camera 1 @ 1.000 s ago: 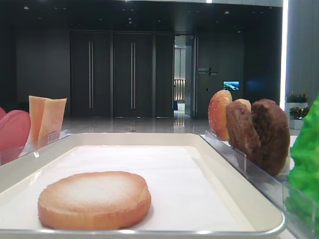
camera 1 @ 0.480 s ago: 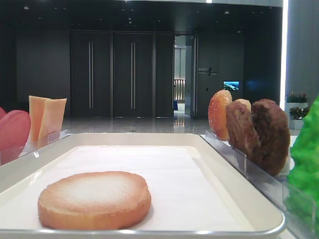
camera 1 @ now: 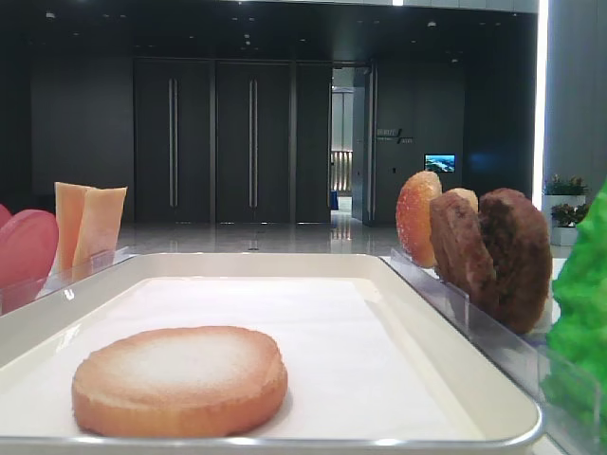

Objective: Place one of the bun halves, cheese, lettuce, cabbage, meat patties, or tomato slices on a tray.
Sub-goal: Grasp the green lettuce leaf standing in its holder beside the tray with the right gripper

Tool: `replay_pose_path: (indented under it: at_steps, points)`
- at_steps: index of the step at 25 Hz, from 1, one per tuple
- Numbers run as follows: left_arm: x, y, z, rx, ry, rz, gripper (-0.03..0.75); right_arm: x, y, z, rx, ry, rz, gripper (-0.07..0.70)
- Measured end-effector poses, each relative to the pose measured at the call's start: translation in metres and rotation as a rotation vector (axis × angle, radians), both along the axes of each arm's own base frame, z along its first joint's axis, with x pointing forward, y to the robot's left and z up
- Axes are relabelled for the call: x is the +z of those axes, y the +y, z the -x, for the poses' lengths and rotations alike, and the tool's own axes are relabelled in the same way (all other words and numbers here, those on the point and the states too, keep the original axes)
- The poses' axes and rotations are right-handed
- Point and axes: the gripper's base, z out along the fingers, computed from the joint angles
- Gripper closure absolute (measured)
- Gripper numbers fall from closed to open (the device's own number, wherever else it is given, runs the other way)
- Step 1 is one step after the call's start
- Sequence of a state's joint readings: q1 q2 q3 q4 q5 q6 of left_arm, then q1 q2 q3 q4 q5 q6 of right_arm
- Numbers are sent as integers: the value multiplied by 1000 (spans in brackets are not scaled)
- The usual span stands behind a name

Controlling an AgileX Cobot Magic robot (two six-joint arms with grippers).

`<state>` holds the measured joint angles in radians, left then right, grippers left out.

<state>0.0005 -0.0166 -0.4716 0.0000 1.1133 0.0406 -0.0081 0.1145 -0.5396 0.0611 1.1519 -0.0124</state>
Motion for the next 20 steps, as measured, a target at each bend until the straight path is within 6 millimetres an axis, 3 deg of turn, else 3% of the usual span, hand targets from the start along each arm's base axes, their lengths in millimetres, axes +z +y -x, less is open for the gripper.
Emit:
replay_pose_path:
  at_steps: [7, 20]
  points:
    - [0, 0, 0, 0, 0, 0, 307, 19, 3, -37, 17, 199, -34, 166]
    - [0, 0, 0, 0, 0, 0, 307, 35, 9, -142, 61, 554, -98, 166]
